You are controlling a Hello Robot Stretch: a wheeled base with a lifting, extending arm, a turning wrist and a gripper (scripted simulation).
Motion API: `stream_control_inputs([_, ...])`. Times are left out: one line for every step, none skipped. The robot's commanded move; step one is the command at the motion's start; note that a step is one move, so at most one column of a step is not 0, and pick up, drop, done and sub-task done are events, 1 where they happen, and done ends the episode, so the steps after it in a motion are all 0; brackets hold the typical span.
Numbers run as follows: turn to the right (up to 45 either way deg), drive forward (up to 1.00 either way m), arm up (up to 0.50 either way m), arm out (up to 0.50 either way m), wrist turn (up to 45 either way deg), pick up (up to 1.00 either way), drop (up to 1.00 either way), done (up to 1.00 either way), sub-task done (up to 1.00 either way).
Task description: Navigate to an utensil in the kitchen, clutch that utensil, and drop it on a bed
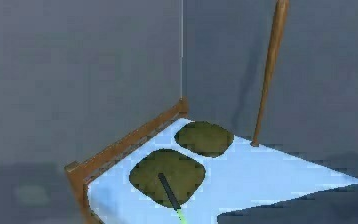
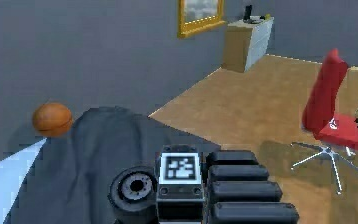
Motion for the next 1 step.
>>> stream_control_inputs([45.0,0.00,0.00,0.00,0.0,0.00,0.00,0.00,0.00])
